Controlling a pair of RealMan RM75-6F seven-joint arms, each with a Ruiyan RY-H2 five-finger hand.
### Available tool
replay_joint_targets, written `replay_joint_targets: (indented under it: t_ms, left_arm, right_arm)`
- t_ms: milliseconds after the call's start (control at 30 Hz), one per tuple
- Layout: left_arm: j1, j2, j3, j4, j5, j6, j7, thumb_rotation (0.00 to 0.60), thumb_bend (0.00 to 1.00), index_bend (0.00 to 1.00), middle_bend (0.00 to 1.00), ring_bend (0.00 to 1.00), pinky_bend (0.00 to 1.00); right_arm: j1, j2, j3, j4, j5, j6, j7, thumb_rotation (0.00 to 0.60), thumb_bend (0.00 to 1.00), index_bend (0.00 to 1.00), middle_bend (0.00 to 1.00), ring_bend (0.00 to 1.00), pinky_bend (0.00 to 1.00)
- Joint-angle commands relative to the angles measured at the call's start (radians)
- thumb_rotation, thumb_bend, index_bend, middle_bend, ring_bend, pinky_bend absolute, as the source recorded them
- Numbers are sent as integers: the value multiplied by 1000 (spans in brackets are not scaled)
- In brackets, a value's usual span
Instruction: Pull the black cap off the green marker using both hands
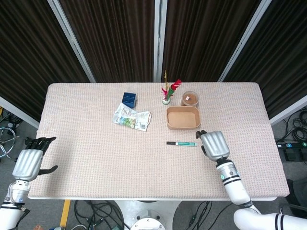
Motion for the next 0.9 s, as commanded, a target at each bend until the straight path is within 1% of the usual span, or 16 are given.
replay_joint_targets:
  t_ms: [33,133,233,333,667,800,900]
  left_arm:
    - [-7,-9,5,14,-2,-17,-5,600,0,162,207,142,177]
    - [-15,-21,9,27,-5,-35,-7,600,0,162,207,142,179]
    - [-21,-32,12,38,-7,-47,-8,600,0,163,207,142,180]
    - [-26,-39,13,47,-8,-54,-9,600,0,163,207,142,181]
    - [-33,-44,11,53,-8,-54,-19,600,0,163,207,142,181]
    - [-31,-44,12,67,-9,-51,-41,600,0,163,207,142,181]
    - [-31,-44,12,72,-6,-46,-47,600,0,163,207,142,182]
  right_arm:
    - [36,-41,-9,44,70,-27,-22,600,165,396,395,832,938]
    - [59,-70,-8,80,112,-43,-11,600,148,375,375,821,939]
    - [81,-107,-12,131,123,-33,-15,600,149,410,386,819,939]
    - [102,-137,-14,166,136,-27,-24,600,151,420,393,820,939]
    - [160,-209,-19,248,203,-22,-54,600,153,431,406,839,939]
    - [175,-242,-33,293,216,-10,-74,600,157,439,410,847,939]
    - [182,-248,-39,302,229,-8,-83,600,158,447,418,851,943]
